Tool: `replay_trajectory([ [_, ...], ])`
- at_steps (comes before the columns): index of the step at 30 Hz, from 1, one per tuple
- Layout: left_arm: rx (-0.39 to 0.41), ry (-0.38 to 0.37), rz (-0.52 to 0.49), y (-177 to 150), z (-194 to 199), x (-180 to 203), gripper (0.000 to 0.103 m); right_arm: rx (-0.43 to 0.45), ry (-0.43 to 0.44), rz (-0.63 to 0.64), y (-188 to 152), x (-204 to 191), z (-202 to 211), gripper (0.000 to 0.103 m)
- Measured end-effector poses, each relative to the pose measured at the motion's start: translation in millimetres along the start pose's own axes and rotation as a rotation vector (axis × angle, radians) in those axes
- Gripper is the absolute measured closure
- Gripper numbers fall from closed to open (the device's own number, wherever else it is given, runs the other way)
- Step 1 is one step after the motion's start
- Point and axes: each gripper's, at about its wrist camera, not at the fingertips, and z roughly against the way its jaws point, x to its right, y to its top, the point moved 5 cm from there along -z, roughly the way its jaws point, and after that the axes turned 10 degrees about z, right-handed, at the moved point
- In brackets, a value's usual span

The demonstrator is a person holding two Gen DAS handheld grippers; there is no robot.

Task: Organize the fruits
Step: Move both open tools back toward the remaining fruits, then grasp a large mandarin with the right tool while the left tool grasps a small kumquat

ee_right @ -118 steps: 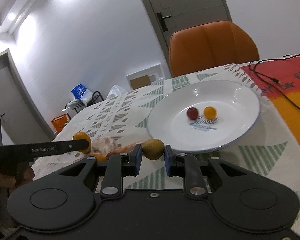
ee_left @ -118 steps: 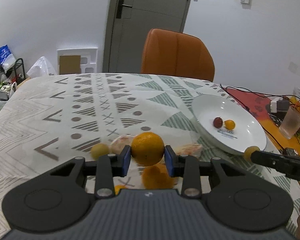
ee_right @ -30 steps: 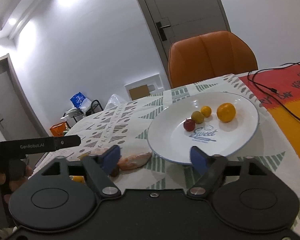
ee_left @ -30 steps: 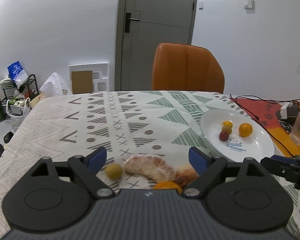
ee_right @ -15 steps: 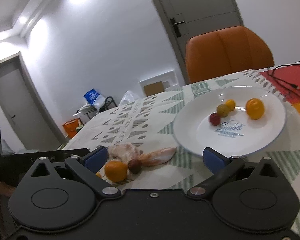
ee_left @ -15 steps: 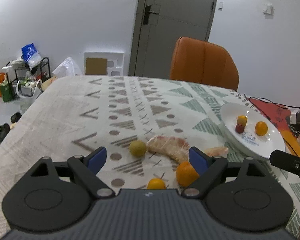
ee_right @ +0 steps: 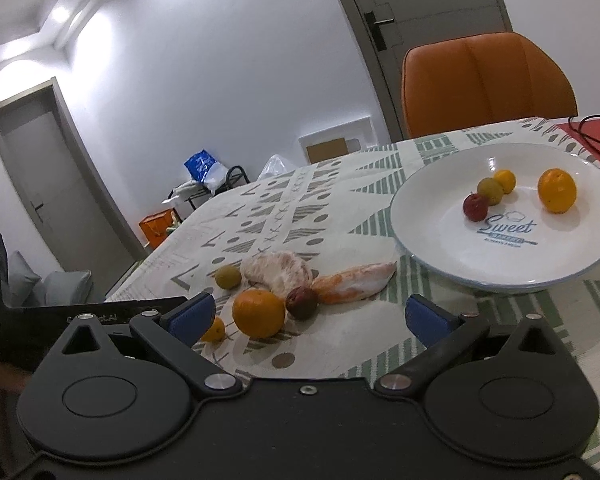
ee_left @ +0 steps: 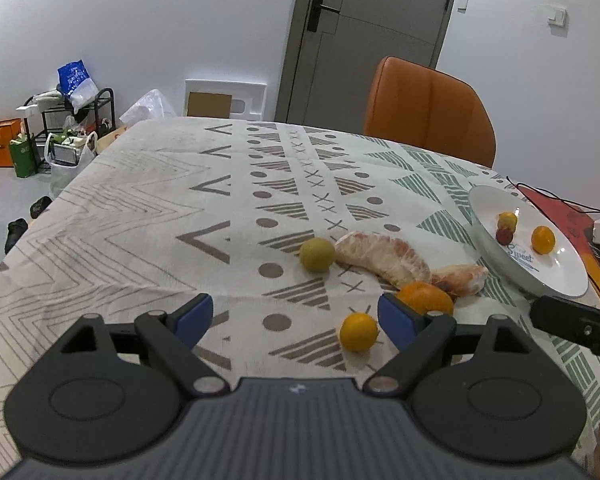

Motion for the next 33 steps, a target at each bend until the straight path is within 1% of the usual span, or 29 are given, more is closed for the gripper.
replay_trajectory([
  [3, -0.009, -0.020, 0.003, -3.3, -0.4, -0.9, 0.015, -0.018, 0.011, 0.011, -1.6, -4.0, -5.5, 0.003],
  [5, -0.012, -0.033, -0.001, -6.2, -1.1, -0.2, 0.015, -0.028, 0.013, 0.015, -2.3, -5.9, -8.9, 0.008],
  [8, -0.027, -0.049, -0.008, -10.2, -3.4, 1.8, 0.016, -0.039, 0.018, 0.020, -3.1, -8.0, -11.6, 0.012],
  [11, -0.040, -0.071, 0.001, -13.4, -6.4, 3.3, 0.021, -0.044, 0.018, 0.024, -4.1, -9.2, -12.5, 0.013],
  [13, -0.041, -0.081, -0.006, -14.4, -7.9, 5.8, 0.026, -0.047, 0.016, 0.023, -4.5, -8.9, -12.5, 0.013],
  [16, -0.049, -0.098, -0.012, -15.0, -10.9, 9.7, 0.031, -0.051, 0.011, 0.017, -5.2, -7.2, -12.8, 0.013],
  [20, -0.052, -0.112, -0.029, -16.5, -16.1, 17.1, 0.036, -0.057, 0.008, 0.014, -5.7, -6.3, -13.7, 0.013],
  [21, -0.054, -0.116, -0.031, -16.5, -17.1, 18.2, 0.043, -0.058, 0.008, 0.014, -5.9, -6.4, -14.2, 0.013],
  [22, -0.059, -0.120, -0.032, -17.2, -18.8, 19.4, 0.055, -0.060, 0.008, 0.015, -5.8, -6.6, -15.1, 0.013],
  [23, -0.064, -0.125, -0.030, -17.7, -20.3, 19.8, 0.063, -0.062, 0.009, 0.016, -5.9, -6.8, -15.7, 0.013],
  [24, -0.067, -0.129, -0.025, -17.8, -21.3, 19.4, 0.081, -0.064, 0.010, 0.016, -5.7, -6.7, -16.3, 0.013],
  [26, -0.067, -0.132, -0.012, -16.2, -21.5, 17.6, 0.081, -0.066, 0.014, 0.017, -5.5, -7.7, -18.1, 0.014],
  [29, -0.048, -0.116, -0.010, -13.3, -17.8, 12.5, 0.081, -0.071, 0.028, 0.023, -5.2, -11.6, -21.5, 0.017],
  [33, -0.043, -0.097, 0.007, -9.8, -15.3, 1.6, 0.081, -0.075, 0.049, 0.032, -4.8, -19.7, -27.1, 0.018],
])
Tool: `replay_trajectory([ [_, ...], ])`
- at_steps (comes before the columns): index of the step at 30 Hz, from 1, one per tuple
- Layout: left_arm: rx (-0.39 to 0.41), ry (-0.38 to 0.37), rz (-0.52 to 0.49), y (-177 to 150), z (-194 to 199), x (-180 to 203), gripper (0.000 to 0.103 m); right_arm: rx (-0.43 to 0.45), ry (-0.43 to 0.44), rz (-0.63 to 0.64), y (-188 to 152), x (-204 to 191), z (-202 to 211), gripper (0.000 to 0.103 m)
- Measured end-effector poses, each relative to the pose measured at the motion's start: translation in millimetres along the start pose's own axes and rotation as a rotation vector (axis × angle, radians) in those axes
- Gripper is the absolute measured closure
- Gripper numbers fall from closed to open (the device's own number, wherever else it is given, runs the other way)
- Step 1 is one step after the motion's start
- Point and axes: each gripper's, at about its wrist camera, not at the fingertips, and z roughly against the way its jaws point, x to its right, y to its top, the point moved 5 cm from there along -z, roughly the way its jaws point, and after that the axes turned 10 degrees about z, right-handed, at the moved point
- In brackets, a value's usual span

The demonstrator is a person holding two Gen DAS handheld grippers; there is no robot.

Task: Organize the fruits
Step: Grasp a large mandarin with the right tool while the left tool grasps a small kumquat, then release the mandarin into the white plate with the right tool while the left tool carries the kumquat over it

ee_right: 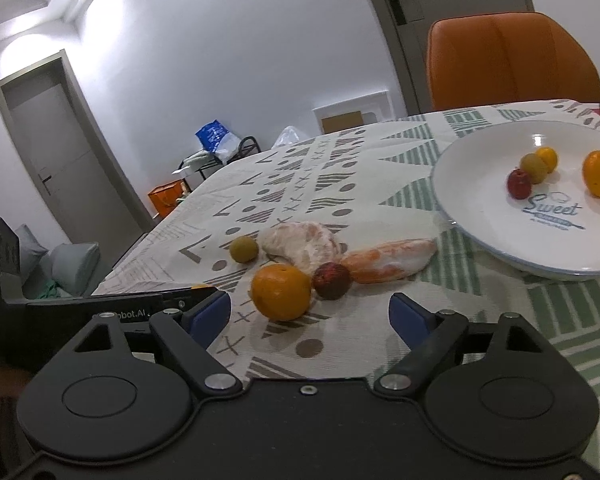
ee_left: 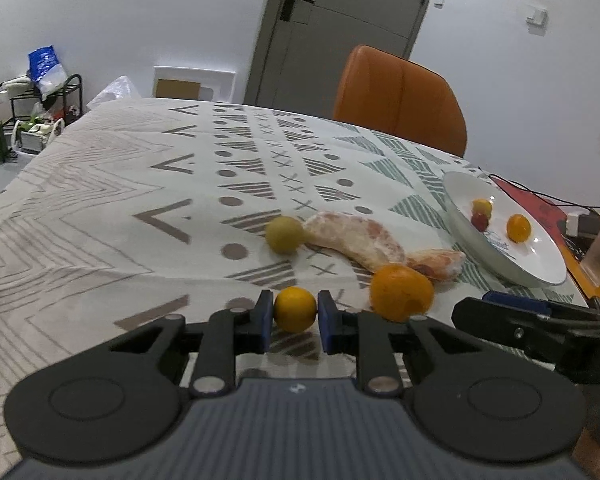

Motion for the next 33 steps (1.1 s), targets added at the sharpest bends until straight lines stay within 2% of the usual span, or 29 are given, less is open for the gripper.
replay_trajectory([
  [13, 0.045, 0.067, 0.037, 12.7, 20.6, -34.3, 0.081, -0.058, 0.042, 0.014, 2.8, -24.2, -33.6, 0.024],
  [15, 0.050, 0.076, 0.042, 13.5, 22.2, -38.5, 0.081, -0.063, 0.037, 0.012, 2.3, -25.2, -36.8, 0.033],
  [16, 0.050, 0.078, 0.046, 13.6, 22.5, -40.1, 0.081, -0.062, 0.031, 0.010, 2.2, -24.6, -37.2, 0.055],
  [17, 0.050, 0.079, 0.048, 13.6, 22.7, -41.2, 0.081, -0.074, 0.020, 0.004, 1.8, -22.2, -38.0, 0.067],
  [19, 0.048, 0.080, 0.049, 13.4, 21.7, -41.5, 0.081, -0.089, 0.043, 0.002, 1.6, -21.8, -36.1, 0.068],
  [25, 0.048, 0.059, 0.036, 12.9, 19.9, -32.2, 0.081, -0.088, 0.041, 0.016, -3.1, -21.9, -27.2, 0.068],
  [33, 0.041, 0.028, 0.000, 12.3, 15.1, -11.1, 0.081, -0.040, 0.009, 0.004, 1.7, -6.9, -4.8, 0.068],
])
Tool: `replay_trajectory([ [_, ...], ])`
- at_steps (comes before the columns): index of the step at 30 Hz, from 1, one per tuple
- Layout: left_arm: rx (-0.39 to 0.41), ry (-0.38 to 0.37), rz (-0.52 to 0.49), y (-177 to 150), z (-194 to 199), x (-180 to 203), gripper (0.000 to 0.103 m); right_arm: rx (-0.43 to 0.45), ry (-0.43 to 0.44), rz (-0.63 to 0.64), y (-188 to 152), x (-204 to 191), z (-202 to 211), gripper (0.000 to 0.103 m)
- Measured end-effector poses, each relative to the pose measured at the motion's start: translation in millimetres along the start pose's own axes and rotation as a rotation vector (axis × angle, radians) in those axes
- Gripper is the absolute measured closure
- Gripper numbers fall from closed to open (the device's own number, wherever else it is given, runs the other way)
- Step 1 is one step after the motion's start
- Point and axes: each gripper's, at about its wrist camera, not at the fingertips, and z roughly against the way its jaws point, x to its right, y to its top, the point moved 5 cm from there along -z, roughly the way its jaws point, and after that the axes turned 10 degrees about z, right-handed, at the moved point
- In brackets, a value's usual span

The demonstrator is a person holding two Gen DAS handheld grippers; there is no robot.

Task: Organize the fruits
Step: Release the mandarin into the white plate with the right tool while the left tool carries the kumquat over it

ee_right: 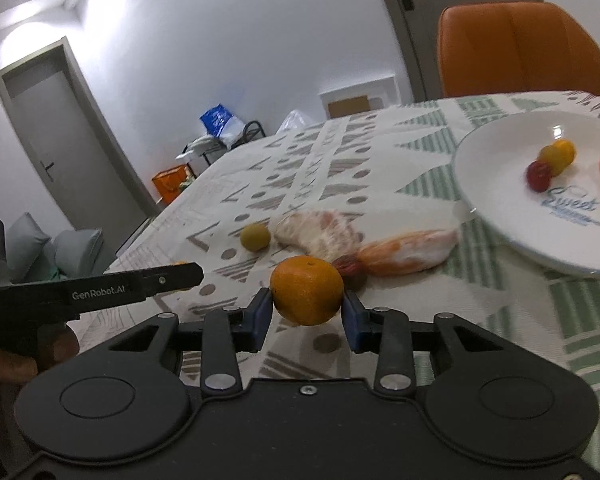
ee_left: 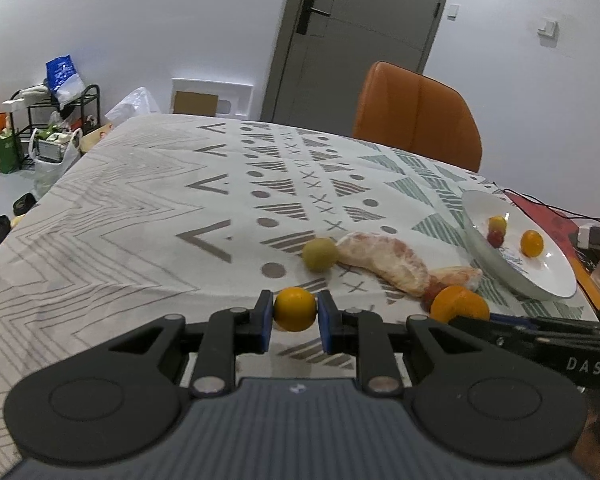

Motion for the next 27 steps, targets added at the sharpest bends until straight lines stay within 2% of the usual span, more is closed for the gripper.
replay_trajectory([
  [27, -0.018, -0.135, -0.141, 1.0, -25.0, 99.3, 0.081, 0.112, -0.176, -0.079, 4.9, 81.2, 71.8, 0.068],
])
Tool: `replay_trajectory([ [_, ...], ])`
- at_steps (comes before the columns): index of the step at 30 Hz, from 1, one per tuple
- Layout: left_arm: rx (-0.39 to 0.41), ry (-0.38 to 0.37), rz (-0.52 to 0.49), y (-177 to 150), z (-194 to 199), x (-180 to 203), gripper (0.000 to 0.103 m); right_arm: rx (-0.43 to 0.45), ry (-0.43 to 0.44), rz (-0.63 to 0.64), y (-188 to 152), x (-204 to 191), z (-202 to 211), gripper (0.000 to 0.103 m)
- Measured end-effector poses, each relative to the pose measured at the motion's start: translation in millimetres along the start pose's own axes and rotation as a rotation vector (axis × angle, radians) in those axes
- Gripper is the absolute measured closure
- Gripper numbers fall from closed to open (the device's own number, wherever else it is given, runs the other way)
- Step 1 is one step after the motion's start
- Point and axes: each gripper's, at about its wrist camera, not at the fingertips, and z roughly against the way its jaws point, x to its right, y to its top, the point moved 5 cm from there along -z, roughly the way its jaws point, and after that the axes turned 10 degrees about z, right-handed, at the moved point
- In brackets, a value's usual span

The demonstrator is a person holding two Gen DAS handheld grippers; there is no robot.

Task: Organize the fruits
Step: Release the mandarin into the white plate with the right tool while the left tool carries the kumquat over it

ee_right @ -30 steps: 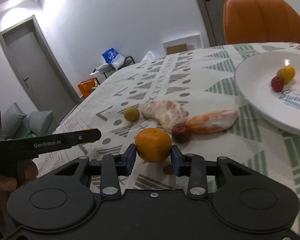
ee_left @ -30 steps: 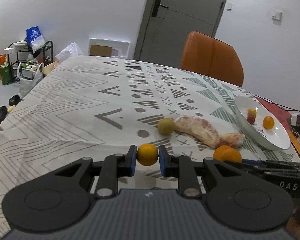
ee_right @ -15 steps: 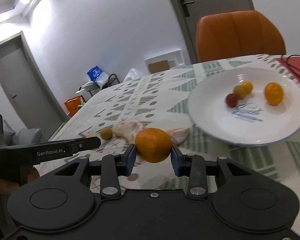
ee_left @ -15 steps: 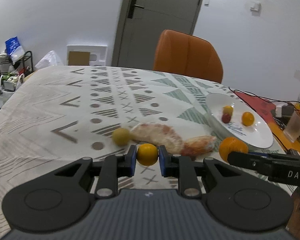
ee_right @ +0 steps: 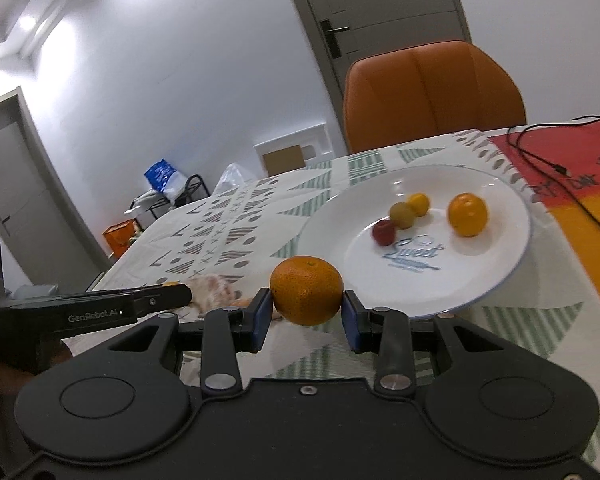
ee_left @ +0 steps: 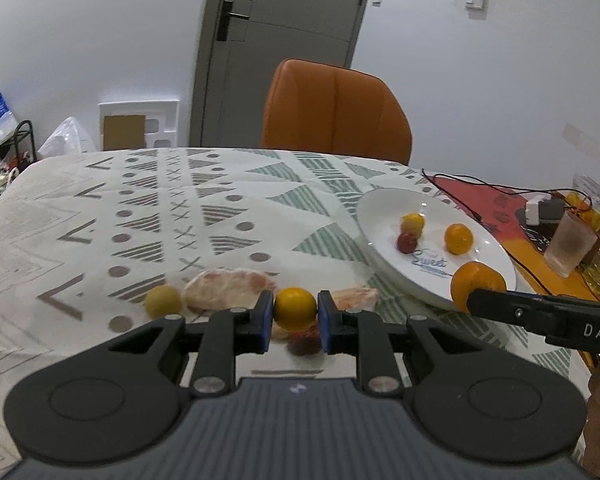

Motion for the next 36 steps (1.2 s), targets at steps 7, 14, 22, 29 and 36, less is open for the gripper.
replay_trajectory([
  [7, -0.011, -0.015, -0.025, 0.4, -10.4, 17.6, 0.081, 0.012, -0.027, -0.026, -0.3, 19.7, 6.7, 0.068],
  [14, -0.023, -0.022, -0.044, 0.0, -20.3, 30.8, 0.081, 0.044, -0.053, -0.059, 1.6, 37.9, 11.1, 0.060],
  [22, -0.027, -0.041, -0.077, 2.5, -31.3, 49.4, 0.081, 0.068, -0.060, -0.070, 1.3, 51.6, 22.2, 0.055],
  [29, -0.023, -0.054, -0.107, 6.1, -39.4, 66.3, 0.081, 0.065, -0.077, -0.098, -9.3, 64.1, 28.4, 0.055],
  [36, -0.007, -0.083, -0.141, 13.4, -44.5, 88.9, 0.081, 0.071, -0.087, -0.124, -13.8, 73.3, 32.1, 0.055],
])
